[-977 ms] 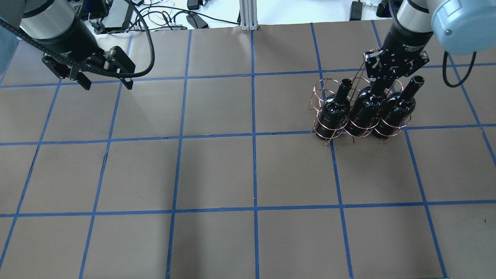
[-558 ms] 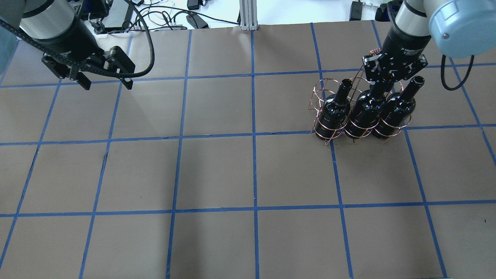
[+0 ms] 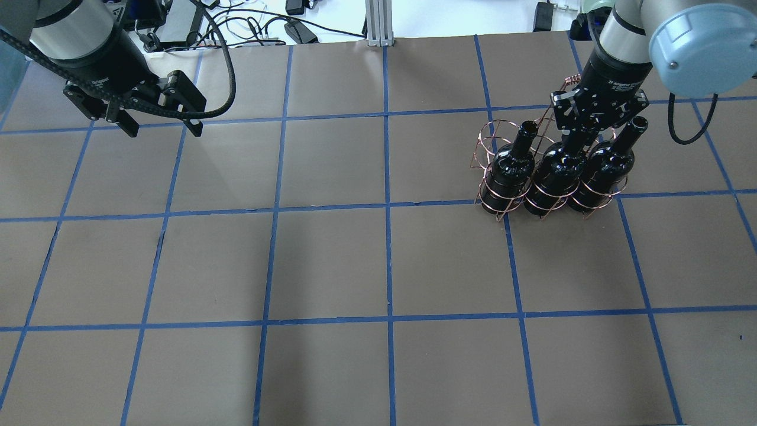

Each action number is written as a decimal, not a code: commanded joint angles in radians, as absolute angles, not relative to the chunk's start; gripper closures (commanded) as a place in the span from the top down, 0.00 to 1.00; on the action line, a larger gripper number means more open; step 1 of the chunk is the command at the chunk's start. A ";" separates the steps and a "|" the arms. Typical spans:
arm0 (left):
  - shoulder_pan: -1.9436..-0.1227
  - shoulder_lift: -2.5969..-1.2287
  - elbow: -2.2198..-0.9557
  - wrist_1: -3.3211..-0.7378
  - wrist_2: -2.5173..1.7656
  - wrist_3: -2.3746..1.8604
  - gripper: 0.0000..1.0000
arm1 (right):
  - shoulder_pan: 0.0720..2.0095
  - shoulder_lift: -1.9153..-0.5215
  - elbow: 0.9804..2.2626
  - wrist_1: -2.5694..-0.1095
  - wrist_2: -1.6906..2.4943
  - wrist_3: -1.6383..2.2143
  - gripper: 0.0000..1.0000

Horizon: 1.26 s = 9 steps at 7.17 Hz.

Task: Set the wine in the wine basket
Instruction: 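Open the right gripper to release the bottle in the rack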

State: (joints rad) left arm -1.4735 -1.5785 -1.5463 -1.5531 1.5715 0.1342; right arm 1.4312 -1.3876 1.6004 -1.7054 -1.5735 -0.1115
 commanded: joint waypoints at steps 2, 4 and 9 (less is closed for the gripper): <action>-1.474 -1.578 -1.546 -1.554 1.571 0.135 1.00 | 1.430 -1.413 1.566 -1.691 -1.580 -0.110 1.00; -1.473 -1.578 -1.546 -1.554 1.571 0.140 1.00 | 1.431 -1.483 1.528 -1.582 -1.574 -0.109 1.00; -1.476 -1.546 -1.546 -1.574 1.572 0.132 1.00 | 1.623 -1.609 1.528 -1.465 -1.563 0.063 1.00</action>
